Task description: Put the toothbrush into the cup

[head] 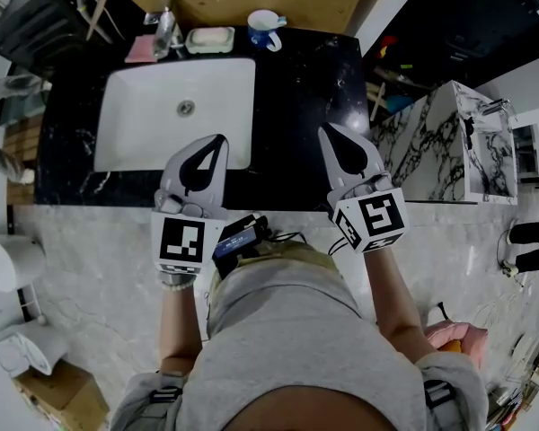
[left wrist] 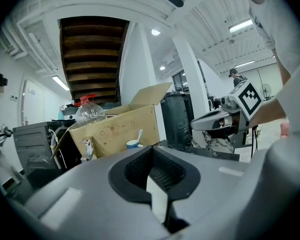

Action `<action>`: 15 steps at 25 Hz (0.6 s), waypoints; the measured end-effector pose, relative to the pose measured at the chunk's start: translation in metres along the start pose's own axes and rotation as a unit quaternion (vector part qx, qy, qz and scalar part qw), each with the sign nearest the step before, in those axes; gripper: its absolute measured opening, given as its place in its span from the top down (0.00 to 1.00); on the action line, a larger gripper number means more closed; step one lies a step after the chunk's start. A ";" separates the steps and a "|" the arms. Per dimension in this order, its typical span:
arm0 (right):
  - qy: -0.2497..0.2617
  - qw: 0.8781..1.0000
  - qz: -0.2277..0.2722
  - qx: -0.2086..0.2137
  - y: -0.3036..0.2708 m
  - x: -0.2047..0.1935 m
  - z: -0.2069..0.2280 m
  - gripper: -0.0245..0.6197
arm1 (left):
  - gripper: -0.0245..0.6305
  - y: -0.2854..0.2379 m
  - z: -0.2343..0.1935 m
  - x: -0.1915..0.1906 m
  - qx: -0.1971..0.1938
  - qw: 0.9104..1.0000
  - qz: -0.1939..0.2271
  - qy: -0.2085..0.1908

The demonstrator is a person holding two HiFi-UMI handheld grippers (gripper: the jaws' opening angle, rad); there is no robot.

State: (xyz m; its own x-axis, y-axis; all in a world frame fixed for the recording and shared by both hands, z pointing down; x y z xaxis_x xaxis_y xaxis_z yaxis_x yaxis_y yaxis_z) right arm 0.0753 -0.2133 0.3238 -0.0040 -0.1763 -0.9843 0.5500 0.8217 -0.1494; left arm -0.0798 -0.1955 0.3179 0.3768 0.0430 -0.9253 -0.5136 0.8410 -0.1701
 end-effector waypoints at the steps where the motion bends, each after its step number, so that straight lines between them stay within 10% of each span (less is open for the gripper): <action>1: 0.001 1.000 -0.001 0.001 0.000 0.000 0.000 0.97 | 0.95 0.000 0.000 0.000 0.000 1.000 0.000 0.001; 15: 0.005 1.000 -0.003 0.001 0.001 0.000 0.000 0.97 | 0.95 0.000 0.003 -0.002 -0.002 1.000 -0.002 0.001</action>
State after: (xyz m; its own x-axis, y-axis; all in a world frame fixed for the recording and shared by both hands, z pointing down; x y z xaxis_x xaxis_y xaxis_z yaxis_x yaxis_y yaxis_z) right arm 0.0764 -0.2125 0.3232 -0.0152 -0.1767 -0.9842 0.5516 0.8195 -0.1556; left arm -0.0784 -0.1941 0.3210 0.3768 0.0382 -0.9255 -0.5154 0.8388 -0.1752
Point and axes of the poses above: the fingertips, and each gripper's own axes: y backward along the fingers, z to its right, x out of its top, the point moved 1 cm from there along y, backward along the fingers, and after that the axes turned 8 degrees about -y, right-handed, at the moved point
